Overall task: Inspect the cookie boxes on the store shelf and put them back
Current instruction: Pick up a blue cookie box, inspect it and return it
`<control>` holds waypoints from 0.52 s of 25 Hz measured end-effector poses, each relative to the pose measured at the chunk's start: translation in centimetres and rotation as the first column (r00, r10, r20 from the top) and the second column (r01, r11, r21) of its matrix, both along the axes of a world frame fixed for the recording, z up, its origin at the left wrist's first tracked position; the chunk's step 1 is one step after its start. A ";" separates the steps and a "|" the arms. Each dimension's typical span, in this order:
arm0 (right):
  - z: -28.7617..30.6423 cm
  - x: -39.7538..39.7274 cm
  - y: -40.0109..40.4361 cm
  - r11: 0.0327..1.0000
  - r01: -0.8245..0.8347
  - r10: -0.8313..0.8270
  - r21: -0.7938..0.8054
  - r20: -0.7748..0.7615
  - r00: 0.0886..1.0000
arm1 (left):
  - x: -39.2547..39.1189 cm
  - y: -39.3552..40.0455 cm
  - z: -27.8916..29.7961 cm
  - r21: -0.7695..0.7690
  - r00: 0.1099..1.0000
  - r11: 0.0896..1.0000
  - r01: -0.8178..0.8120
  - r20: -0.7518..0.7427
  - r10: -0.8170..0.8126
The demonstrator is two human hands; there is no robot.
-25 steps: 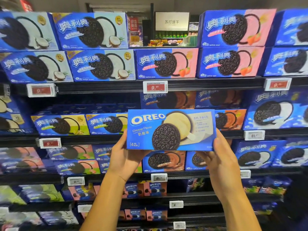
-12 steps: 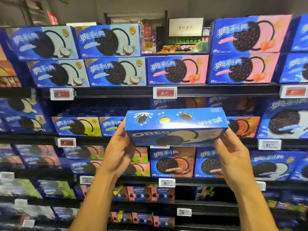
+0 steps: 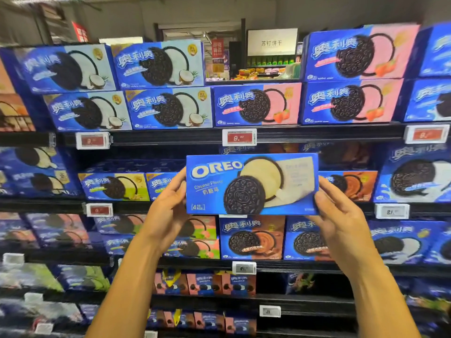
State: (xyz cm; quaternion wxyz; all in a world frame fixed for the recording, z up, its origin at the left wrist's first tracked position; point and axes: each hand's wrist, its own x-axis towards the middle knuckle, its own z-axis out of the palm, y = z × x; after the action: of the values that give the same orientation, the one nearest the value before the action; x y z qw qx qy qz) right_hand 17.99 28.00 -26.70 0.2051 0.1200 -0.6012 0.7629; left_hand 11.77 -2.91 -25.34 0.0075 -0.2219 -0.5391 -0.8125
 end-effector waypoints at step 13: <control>4.3 -0.3 0.1 0.993 -0.115 0.112 0.000 0.232 0.966 | -0.1 0.6 3.4 -0.268 0.986 0.953 -0.144 0.046 0.162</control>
State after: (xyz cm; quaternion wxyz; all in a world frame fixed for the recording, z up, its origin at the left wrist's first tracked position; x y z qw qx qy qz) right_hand 17.70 28.06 -22.40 0.0888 0.0657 -0.6183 0.7781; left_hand 11.70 -2.35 -21.96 0.0227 -0.1511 -0.6577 -0.7376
